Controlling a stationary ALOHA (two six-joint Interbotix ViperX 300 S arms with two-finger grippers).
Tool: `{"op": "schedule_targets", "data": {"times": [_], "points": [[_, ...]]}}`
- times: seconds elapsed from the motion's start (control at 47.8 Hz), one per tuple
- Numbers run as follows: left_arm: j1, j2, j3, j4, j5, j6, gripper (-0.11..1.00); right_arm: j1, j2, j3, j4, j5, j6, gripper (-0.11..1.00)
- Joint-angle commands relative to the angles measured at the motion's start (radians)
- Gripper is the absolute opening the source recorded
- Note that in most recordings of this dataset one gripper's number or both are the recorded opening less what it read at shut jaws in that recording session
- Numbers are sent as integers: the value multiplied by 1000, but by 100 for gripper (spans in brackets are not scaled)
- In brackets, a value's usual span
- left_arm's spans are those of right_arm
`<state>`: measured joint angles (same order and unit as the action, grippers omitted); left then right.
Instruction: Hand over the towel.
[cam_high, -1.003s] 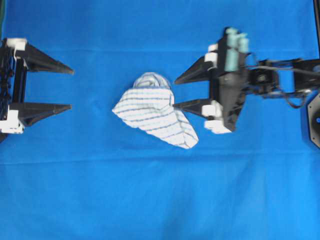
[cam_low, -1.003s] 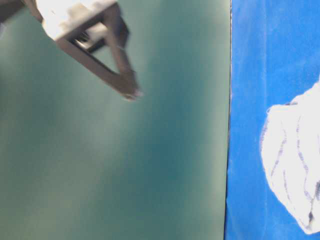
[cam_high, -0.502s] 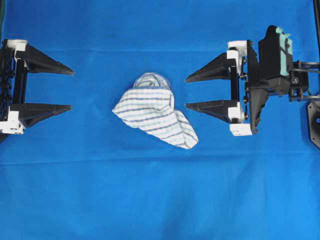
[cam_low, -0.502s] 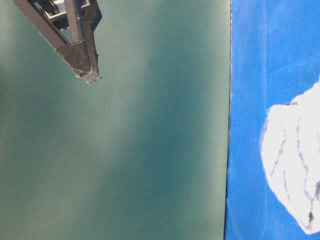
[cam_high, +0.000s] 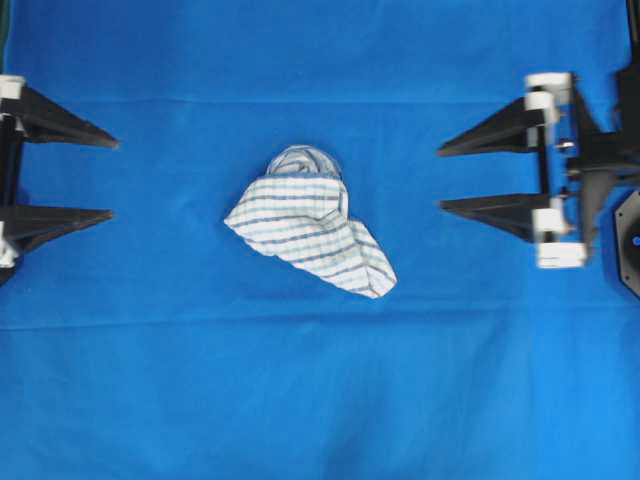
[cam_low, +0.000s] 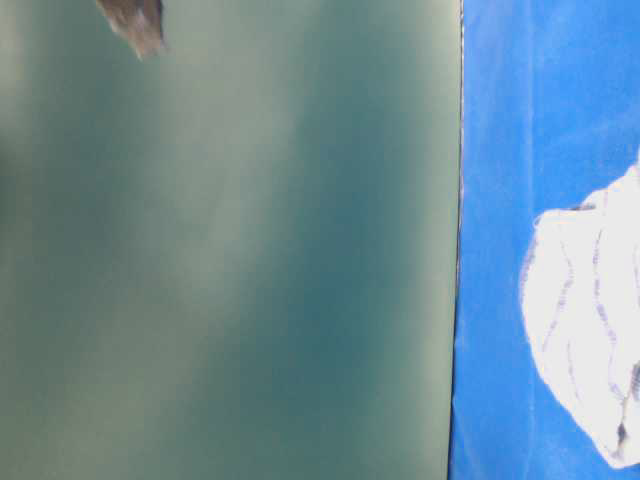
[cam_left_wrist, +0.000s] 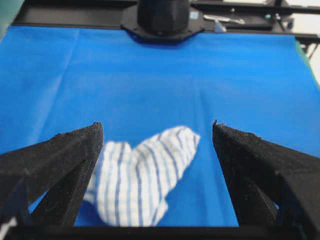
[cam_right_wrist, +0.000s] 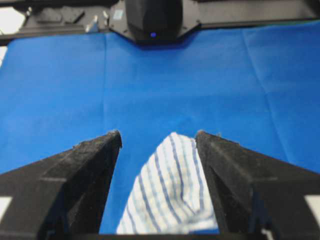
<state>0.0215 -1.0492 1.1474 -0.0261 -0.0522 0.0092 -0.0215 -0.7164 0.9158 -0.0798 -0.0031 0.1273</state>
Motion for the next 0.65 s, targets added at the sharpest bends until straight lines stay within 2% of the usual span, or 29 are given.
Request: {"op": "schedule_targets", "data": {"times": [0.0,0.23,0.355,0.481,0.627], "points": [[14,-60,9,3,31,2,90,3,-94,38,-3,11,-5,68],[78,-282,104,2,163,3,90,3,-302,199,-3,15,-5,68],[87,-373,144,2,232,2,90,3,-417,302,-8,32,-6,68],[87,-436,195,3,252,3,90,3,-502,402,-6,29,-6,67],[84,-477,229,2,239,3,89,3,-548,474,-2,-15,0,67]]}}
